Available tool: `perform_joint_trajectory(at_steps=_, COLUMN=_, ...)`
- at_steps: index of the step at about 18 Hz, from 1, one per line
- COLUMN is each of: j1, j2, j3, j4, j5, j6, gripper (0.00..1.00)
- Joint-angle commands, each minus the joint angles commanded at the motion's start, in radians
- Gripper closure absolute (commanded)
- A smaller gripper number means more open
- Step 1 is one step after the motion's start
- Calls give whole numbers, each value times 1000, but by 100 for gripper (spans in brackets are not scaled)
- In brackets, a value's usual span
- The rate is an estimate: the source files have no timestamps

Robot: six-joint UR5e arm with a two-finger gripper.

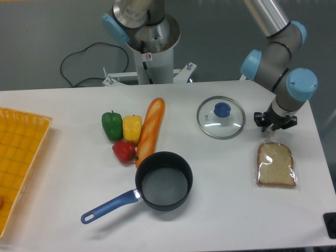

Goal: Pick up the toast
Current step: 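Lower the open gripper onto the plastic bag edge of the toast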

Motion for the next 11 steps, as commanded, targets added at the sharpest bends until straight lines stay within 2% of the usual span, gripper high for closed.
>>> perform_joint_trajectory(at_steps=4, j1=0, j2=3, j3=3, j4=0, j5=0, j6=0, gripper=64)
perform_joint_trajectory(at_steps=9, j1=0, j2=3, j3=3, j4=-2, j5=0, j6=-5, gripper=82)
perform_joint_trajectory(at_steps=11, j1=0, j2=3, j3=3, j4=-2, j5=-2, j6=-31, gripper=95)
